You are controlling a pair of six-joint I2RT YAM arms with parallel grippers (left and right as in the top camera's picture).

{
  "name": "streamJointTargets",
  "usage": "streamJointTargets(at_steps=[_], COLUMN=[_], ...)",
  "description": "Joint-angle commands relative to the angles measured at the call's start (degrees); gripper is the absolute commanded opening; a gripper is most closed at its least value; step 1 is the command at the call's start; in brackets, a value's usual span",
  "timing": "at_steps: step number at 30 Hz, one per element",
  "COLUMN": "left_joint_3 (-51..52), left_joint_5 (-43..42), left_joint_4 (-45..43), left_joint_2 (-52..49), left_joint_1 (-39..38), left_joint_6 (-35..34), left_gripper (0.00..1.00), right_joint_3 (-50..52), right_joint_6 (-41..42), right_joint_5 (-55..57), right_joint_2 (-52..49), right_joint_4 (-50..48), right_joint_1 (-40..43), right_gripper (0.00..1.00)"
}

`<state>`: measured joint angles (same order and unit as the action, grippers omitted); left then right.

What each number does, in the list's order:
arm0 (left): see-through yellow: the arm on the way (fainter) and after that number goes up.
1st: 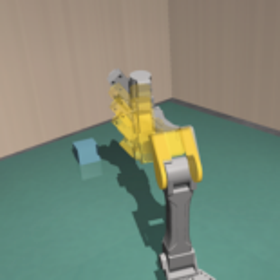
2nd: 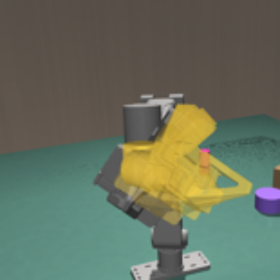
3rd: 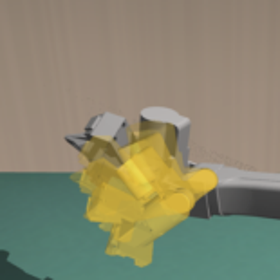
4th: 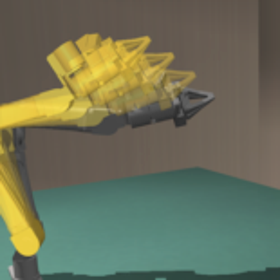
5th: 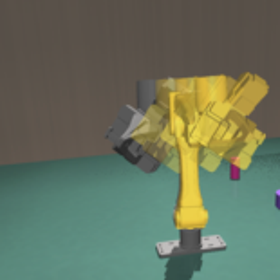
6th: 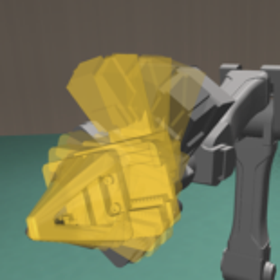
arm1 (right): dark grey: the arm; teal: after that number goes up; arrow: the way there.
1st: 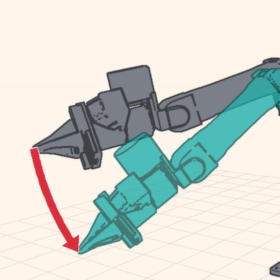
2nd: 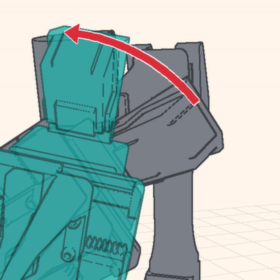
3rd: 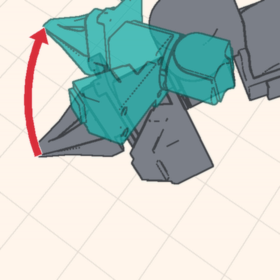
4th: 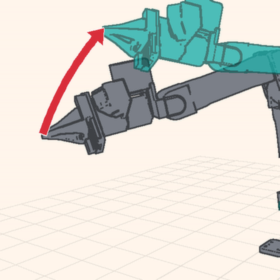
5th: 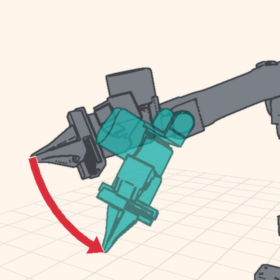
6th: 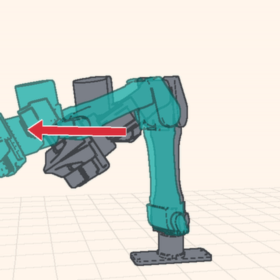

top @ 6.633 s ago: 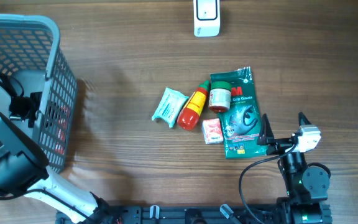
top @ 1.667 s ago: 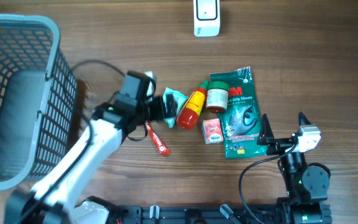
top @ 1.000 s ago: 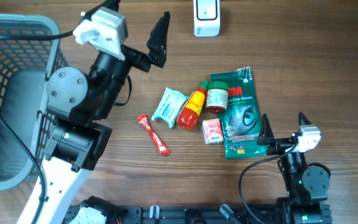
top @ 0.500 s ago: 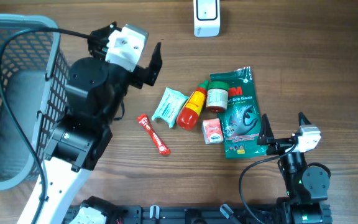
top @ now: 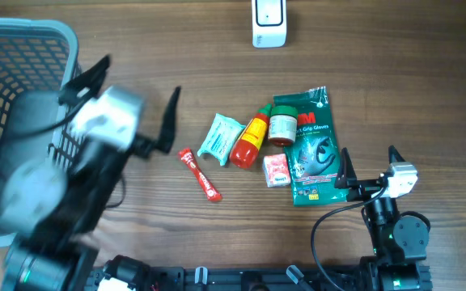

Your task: Scan the item barcode

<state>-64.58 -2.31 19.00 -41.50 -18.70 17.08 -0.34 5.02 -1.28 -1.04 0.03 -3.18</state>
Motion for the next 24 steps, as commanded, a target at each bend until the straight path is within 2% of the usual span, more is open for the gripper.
streamJointTargets(at_steps=[1, 8, 19, 24], left_joint_3=[3.21, 8.02, 8.0, 7.1], left_joint_5=[-13.64, -27.71, -28.17, -28.13], left_joint_4=[0.07, 0.0, 0.15, -1.6], left_joint_2=[8.35, 22.23, 31.63, 33.62], left_joint_1=[9.53, 29.49, 26.82, 22.29], left_joint_6=[-7.37, -18.34, -19.3, -19.3], left_gripper=[1.0, 1.0, 1.0, 1.0], right_joint_3=[0.04, 0.04, 0.04, 0.04], right_joint_6=[-0.5, -0.48, -0.48, -0.5], right_joint_5=[-0.46, -0.46, -0.46, -0.46], right_joint_2=[0.39, 0.37, 0.24, 0.24], right_joint_4=[-0.17, -0.17, -0.17, -0.17], right_joint_1=[-0.13, -0.13, -0.13, -0.13], right_gripper=[1.0, 1.0, 1.0, 1.0])
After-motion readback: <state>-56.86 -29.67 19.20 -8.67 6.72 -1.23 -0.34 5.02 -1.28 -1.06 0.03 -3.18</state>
